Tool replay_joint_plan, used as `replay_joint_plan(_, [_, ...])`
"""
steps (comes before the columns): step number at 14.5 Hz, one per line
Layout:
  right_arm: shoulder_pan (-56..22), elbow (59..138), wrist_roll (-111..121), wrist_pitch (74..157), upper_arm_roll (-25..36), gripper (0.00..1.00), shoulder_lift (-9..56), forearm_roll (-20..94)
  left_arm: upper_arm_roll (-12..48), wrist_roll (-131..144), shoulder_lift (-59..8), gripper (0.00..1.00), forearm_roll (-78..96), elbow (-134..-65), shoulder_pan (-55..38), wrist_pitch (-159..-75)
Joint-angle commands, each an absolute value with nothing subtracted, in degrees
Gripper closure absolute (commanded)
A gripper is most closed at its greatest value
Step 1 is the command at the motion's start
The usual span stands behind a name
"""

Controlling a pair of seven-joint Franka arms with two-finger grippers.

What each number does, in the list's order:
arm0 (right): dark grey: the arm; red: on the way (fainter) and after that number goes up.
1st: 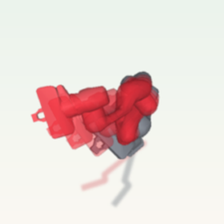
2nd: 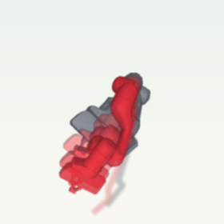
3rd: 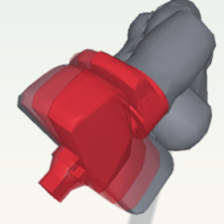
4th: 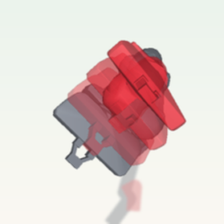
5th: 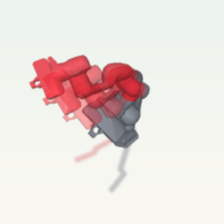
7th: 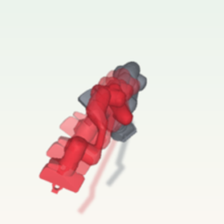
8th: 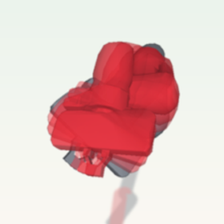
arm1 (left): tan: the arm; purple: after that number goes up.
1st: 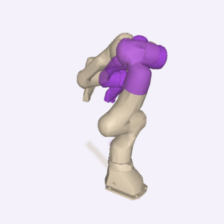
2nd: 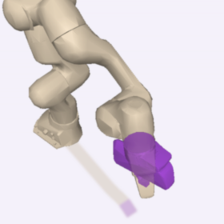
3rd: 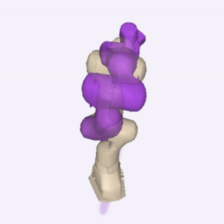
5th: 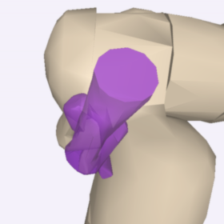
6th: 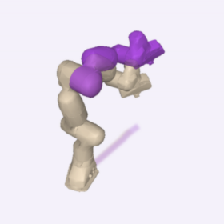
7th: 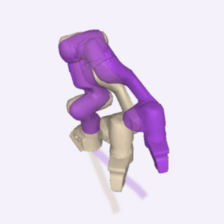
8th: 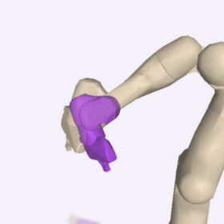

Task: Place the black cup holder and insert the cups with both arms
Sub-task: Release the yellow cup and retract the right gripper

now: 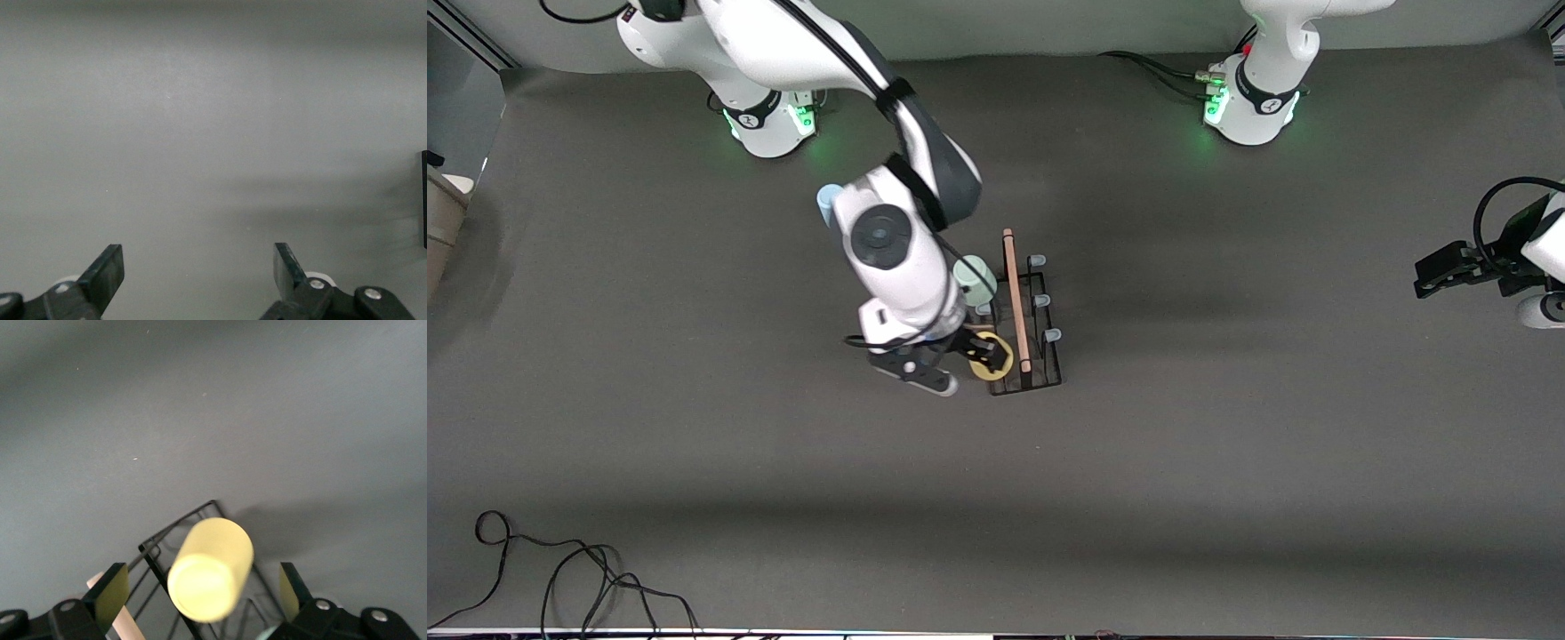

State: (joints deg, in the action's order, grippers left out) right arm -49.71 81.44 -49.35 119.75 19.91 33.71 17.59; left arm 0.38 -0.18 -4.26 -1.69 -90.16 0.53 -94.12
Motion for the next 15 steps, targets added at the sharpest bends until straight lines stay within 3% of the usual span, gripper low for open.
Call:
replay_joint_plan(1, [-47.7, 82.4, -40.0, 109.4, 23.0, 0.0, 25.9, 17.8, 0.4, -1.0, -4.7, 0.0, -2.5, -88.9, 0.6, -92.9])
replay_joint_plan(7, [-47.6, 82.4, -17.7, 87.5, 38.7, 0.0, 15.2, 17.8, 0.4, -1.0, -4.7, 0.0, -2.5, -88.9, 0.6, -93.0])
replay_joint_plan(11, [-47.7, 81.5, -7.8, 79.9, 48.7, 0.0, 11.5, 17.1, 0.4, -1.0, -4.7, 0.0, -2.5, -88.9, 0.6, -93.0])
replay_joint_plan(15, [-47.7, 78.8, -0.6, 75.8, 50.9, 0.0, 10.9, 8.3, 0.4, -1.0, -4.7, 0.0, -2.5, -88.9, 0.6, -93.0])
